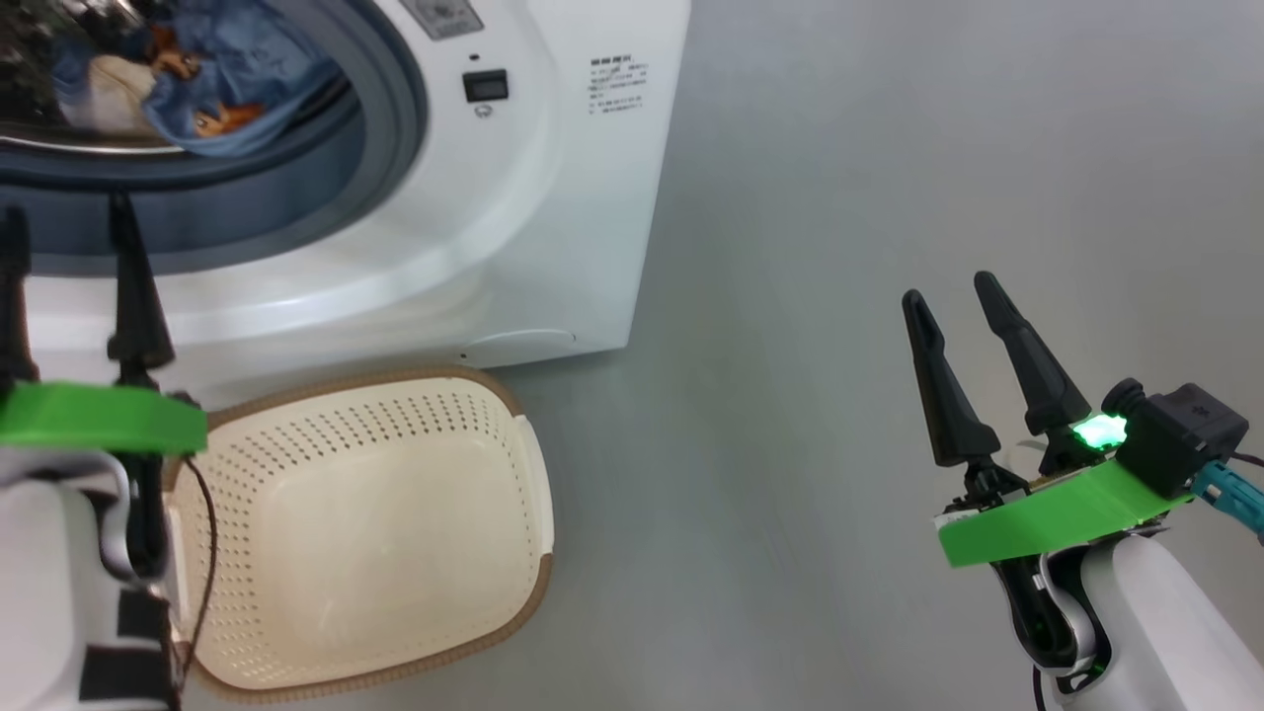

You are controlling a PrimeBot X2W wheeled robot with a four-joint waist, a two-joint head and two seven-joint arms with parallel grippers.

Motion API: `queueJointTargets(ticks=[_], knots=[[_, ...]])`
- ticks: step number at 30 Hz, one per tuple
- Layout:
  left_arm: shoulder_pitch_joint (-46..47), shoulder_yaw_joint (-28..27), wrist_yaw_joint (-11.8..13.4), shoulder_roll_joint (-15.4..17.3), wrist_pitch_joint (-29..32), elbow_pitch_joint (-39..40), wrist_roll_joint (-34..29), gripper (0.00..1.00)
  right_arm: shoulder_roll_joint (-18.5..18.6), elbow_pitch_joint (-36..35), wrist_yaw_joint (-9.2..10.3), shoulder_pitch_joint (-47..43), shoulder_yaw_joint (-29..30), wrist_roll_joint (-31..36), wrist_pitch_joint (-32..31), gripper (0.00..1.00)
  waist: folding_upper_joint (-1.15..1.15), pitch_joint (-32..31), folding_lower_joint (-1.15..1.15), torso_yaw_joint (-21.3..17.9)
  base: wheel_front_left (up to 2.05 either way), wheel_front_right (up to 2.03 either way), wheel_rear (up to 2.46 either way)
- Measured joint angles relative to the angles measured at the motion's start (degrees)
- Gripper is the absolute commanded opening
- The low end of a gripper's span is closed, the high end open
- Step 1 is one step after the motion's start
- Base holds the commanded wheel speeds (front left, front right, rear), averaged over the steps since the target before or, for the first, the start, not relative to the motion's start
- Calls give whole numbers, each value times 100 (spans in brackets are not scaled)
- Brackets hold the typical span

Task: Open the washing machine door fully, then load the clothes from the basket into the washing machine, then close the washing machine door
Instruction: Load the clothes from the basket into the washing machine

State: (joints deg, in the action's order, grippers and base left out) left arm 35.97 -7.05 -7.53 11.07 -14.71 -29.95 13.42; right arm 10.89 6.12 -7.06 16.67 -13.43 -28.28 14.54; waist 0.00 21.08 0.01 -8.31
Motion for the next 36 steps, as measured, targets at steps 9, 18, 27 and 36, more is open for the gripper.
queueJointTargets(ticks=[9,18,27,36], knots=[[-757,-25,0,-190,0,333,-122,100,55,29,0,-319,80,-42,0,100,0,-396,0,122,0,0,0],[-1518,-14,0,-381,0,701,-208,100,121,42,0,-594,156,-57,0,100,0,-760,0,266,0,0,0],[-2189,-116,0,-492,0,1080,-194,100,159,34,0,-795,258,-58,0,100,0,-978,0,399,0,0,0],[-2663,-152,0,-533,1,1390,-191,100,168,36,0,-911,272,-59,0,100,0,-1092,0,451,0,0,0]])
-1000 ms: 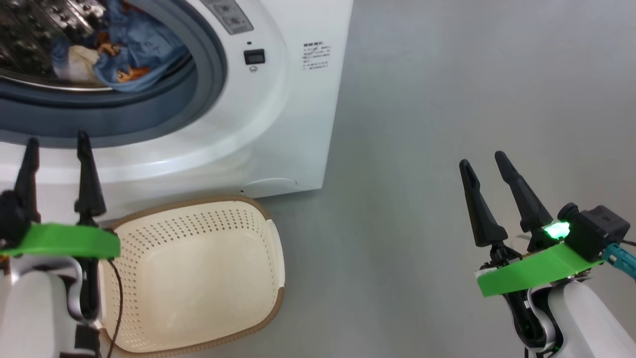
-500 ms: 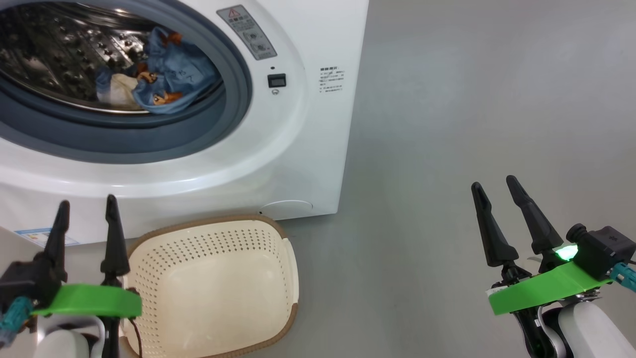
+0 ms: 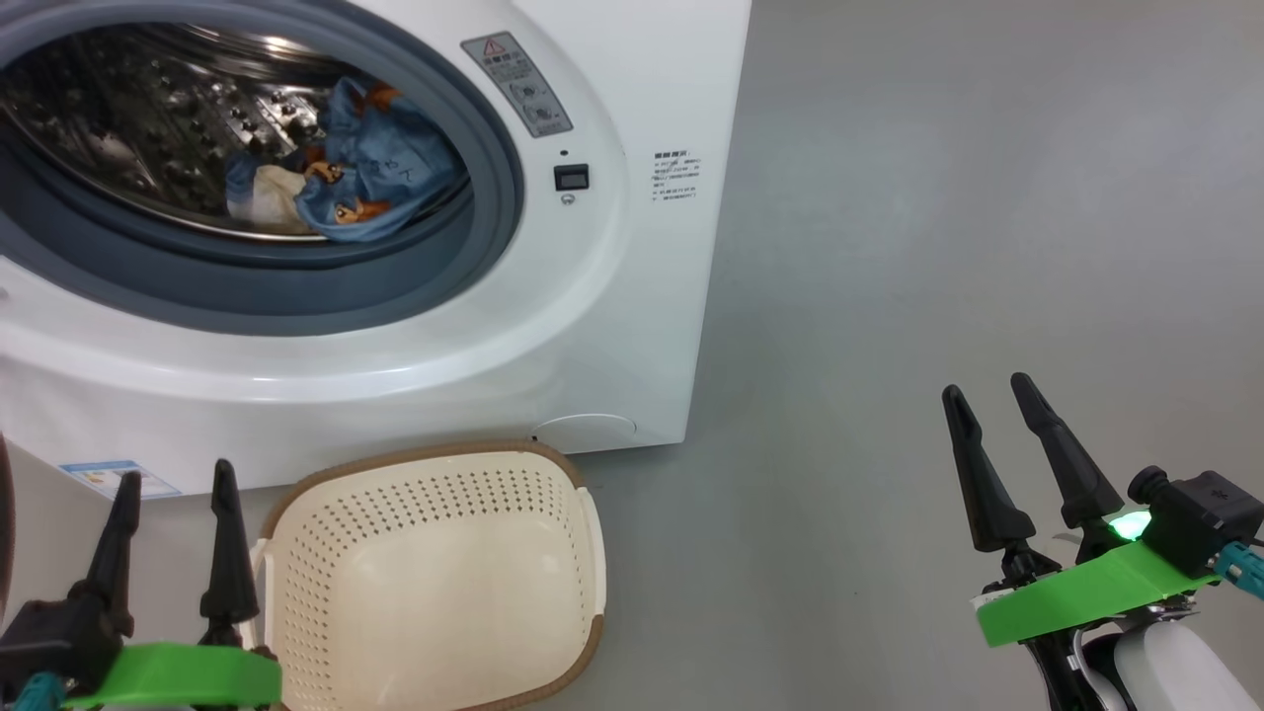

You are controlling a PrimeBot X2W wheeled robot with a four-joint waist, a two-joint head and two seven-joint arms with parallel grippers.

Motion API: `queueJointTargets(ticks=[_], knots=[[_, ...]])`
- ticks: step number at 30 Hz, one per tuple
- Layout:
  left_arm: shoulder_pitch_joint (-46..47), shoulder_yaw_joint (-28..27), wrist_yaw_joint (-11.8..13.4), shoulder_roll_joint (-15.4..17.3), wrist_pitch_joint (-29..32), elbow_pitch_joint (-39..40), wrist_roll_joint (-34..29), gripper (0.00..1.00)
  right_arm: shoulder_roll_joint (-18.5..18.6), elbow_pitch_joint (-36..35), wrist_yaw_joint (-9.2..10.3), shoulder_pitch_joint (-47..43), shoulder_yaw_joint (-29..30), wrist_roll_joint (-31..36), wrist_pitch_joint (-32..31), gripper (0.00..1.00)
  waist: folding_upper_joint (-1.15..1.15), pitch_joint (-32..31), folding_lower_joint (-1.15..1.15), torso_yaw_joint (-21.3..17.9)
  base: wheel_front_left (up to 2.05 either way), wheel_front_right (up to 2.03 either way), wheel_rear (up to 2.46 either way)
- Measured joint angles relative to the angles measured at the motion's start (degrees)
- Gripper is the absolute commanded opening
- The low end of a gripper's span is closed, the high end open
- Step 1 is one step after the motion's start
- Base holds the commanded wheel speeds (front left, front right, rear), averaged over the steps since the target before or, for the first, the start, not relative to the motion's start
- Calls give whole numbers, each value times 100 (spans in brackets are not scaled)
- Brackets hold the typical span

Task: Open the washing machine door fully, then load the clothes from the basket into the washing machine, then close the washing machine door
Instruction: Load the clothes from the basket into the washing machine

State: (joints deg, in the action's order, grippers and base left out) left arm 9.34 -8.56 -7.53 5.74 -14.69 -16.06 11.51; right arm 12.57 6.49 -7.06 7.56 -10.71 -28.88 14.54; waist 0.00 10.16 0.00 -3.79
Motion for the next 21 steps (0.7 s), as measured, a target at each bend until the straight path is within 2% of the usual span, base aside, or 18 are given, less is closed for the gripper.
queueJointTargets(ticks=[21], knots=[[-266,-32,0,-12,0,281,4,100,-3,2,0,-132,41,-5,0,100,0,-65,0,7,0,0,0]])
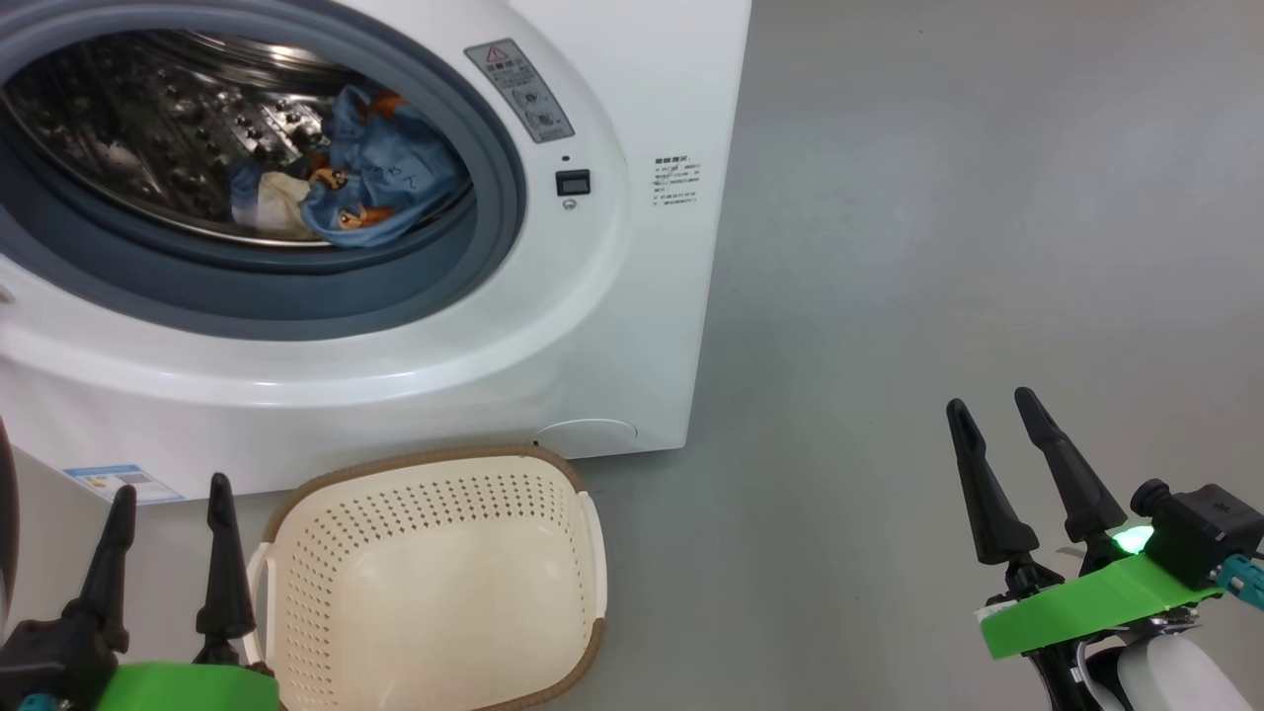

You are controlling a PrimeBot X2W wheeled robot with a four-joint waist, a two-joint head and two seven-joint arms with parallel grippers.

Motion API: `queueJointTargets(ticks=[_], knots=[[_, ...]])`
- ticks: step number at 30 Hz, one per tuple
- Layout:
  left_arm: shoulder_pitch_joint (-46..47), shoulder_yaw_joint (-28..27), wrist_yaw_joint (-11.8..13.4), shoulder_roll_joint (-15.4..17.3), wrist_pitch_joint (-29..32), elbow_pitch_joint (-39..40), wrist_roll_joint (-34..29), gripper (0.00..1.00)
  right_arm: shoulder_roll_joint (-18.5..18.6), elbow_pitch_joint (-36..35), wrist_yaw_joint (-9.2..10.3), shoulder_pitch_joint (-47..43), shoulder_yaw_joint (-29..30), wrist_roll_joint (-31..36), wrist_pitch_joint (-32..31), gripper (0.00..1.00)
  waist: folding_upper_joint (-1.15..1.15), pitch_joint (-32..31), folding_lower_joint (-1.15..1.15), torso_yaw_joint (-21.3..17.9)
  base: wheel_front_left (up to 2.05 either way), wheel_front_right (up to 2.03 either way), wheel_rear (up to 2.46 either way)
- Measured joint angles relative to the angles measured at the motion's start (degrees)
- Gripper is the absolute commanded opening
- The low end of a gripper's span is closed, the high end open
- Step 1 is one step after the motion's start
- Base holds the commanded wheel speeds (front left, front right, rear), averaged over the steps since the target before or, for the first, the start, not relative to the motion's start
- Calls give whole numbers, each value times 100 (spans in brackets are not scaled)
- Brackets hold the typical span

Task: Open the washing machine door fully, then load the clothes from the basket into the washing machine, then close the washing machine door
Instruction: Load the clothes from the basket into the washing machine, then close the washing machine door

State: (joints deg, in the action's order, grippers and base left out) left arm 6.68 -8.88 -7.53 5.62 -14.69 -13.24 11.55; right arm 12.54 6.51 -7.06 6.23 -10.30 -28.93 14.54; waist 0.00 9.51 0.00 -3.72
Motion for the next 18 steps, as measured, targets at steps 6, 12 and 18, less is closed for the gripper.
queueJointTargets(ticks=[6,12,18], knots=[[-1,10,0,4,0,0,7,100,-1,0,0,0,2,0,0,100,0,-2,0,-11,0,0,0],[-2,47,0,18,0,0,25,100,-5,-1,0,0,2,0,0,100,0,-2,0,-12,-7,7,0],[-8,55,0,18,0,0,47,100,-9,-2,0,-1,3,0,0,100,0,-11,0,-8,-55,55,0]])
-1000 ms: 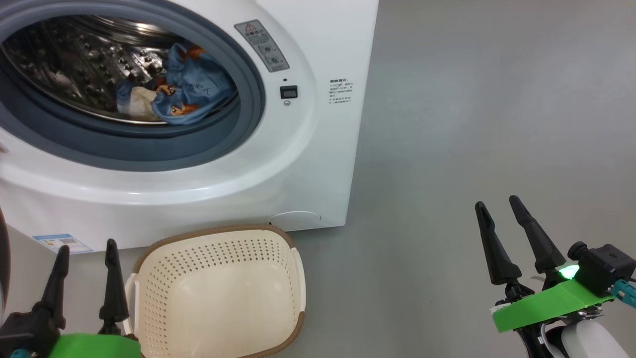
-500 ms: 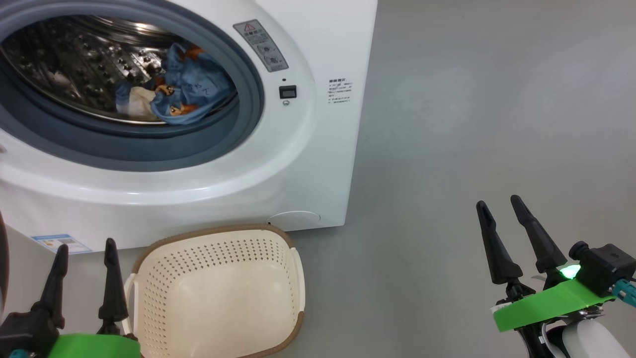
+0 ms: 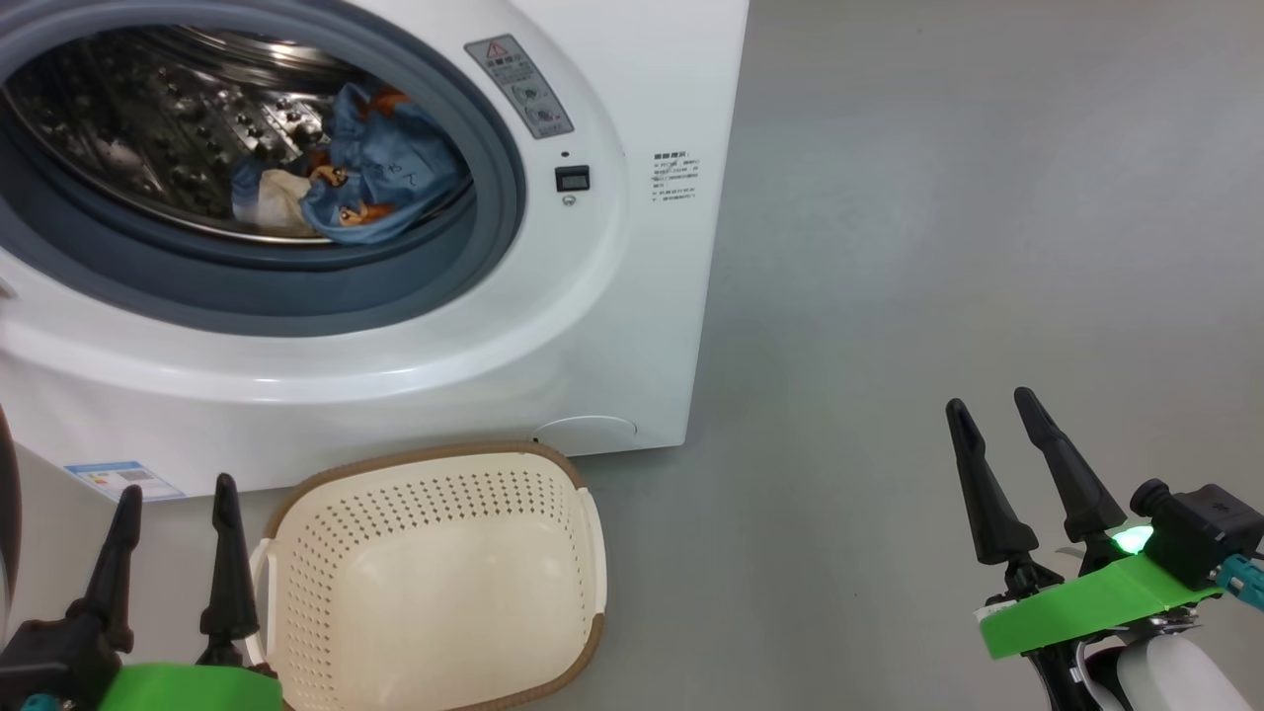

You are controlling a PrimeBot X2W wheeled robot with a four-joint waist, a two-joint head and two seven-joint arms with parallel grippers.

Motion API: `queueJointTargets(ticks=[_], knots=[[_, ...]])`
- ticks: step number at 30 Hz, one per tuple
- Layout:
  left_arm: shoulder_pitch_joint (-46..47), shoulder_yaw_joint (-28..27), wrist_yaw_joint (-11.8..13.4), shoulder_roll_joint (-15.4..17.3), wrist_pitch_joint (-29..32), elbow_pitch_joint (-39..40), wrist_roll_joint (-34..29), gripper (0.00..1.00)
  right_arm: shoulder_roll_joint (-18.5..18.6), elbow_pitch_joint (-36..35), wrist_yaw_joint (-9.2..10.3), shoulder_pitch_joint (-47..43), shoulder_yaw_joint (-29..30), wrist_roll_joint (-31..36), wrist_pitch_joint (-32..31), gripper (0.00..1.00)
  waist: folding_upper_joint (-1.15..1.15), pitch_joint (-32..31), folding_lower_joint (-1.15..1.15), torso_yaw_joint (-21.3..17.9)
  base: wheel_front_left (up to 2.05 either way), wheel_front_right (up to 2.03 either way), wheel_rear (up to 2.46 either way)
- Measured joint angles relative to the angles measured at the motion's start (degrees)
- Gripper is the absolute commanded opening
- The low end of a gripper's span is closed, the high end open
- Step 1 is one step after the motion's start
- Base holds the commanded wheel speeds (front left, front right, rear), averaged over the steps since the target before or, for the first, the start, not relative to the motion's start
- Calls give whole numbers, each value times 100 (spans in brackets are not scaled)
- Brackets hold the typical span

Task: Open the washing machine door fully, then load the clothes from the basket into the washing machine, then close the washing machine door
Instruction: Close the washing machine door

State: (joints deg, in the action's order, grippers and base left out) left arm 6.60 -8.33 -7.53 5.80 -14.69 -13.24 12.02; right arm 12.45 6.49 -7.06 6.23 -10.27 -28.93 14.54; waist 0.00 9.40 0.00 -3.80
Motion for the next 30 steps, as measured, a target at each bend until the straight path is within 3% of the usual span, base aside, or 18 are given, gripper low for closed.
queueJointTargets(ticks=[30], knots=[[-203,-44,0,-4,0,143,13,100,7,-9,0,-114,21,0,0,100,0,-46,1,40,-71,71,0]])
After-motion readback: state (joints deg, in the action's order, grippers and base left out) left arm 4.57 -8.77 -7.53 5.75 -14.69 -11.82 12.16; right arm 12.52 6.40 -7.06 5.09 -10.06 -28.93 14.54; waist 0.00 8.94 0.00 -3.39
